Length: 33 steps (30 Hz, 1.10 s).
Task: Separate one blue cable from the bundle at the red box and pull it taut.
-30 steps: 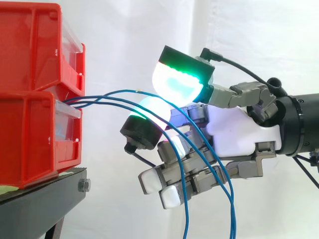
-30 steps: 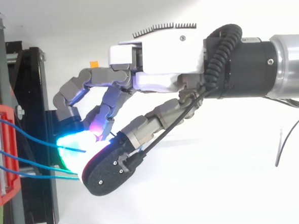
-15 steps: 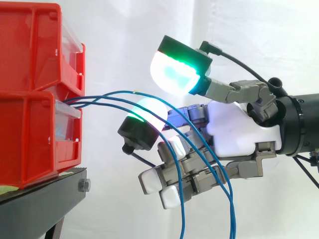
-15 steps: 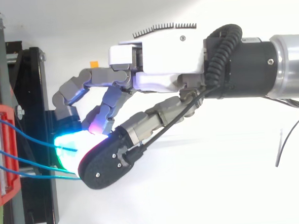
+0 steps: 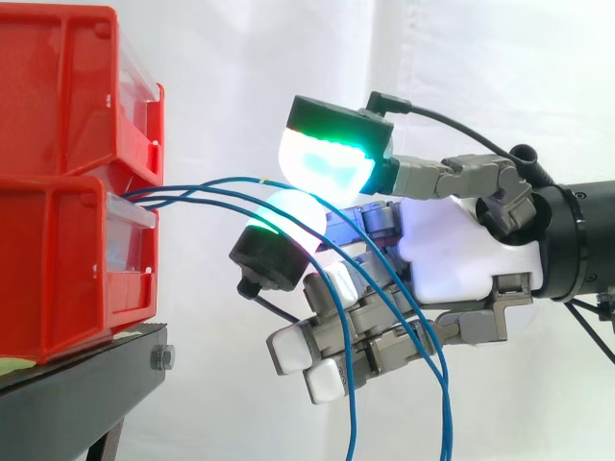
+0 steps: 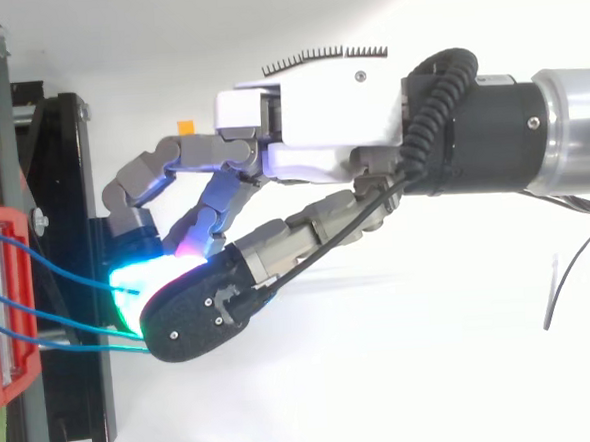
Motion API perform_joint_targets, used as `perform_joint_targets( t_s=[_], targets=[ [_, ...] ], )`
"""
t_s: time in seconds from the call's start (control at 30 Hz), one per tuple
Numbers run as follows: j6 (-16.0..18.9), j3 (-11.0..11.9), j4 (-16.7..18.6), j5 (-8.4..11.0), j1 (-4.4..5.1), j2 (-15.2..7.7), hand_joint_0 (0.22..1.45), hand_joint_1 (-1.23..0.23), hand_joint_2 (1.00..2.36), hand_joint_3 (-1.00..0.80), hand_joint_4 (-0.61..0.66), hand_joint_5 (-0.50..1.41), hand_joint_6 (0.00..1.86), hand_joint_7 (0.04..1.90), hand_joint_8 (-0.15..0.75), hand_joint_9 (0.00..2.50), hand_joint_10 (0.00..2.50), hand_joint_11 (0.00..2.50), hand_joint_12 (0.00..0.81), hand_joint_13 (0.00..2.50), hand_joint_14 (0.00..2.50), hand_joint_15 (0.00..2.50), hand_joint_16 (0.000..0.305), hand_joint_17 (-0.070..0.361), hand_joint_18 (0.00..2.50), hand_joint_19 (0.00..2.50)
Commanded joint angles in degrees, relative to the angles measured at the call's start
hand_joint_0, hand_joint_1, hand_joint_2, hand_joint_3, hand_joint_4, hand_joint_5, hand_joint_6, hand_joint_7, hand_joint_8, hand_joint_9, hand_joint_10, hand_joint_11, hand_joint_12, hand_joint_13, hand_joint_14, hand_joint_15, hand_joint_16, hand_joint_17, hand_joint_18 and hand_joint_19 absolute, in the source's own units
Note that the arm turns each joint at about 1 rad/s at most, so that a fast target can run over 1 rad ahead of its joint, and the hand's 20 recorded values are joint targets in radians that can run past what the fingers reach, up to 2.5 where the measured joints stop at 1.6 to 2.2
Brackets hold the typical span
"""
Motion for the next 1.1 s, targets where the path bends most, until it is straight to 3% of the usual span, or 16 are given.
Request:
perform_joint_targets(
  t_s=[0.0, 0.13, 0.4, 0.83, 1.07],
  targets=[
    [0.0, 0.0, 0.0, 0.00, -0.02, 0.0, 0.59, -0.75, 1.02, -0.11, -0.07, -0.15, 0.79, 1.21, 0.330, 1.04, 0.02, 0.75, 0.256, 0.76, 0.02, 0.56, 0.028, 0.064, 0.55, 0.62],
    [0.0, 0.0, 0.0, 0.00, 0.07, 0.0, 0.60, -0.78, 1.03, 0.00, -0.21, -0.15, 0.82, 1.21, 0.320, 1.06, 0.02, 0.77, 0.258, 0.77, 0.02, 0.56, 0.029, 0.064, 0.58, 0.61],
    [0.0, 0.0, 0.0, 0.09, 0.07, 0.0, 0.61, -0.80, 1.03, 0.11, -0.34, -0.14, 0.85, 1.25, 0.316, 1.10, 0.02, 0.79, 0.265, 0.78, 0.02, 0.55, 0.029, 0.065, 0.62, 0.60],
    [-0.1, 0.2, -1.1, -0.09, -0.28, 0.1, 0.62, -0.78, 1.03, 0.14, -0.33, -0.14, 0.86, 1.26, 0.323, 1.18, 0.02, 0.89, 0.285, 0.80, 0.02, 0.52, 0.031, 0.070, 0.65, 0.56],
    [-3.0, 0.3, -7.5, -0.79, -0.55, 1.3, 0.62, -0.78, 1.03, 0.14, -0.31, -0.14, 0.87, 1.24, 0.325, 1.09, 0.02, 0.78, 0.284, 0.77, 0.02, 0.49, 0.032, 0.072, 0.65, 0.55]
  ],
)
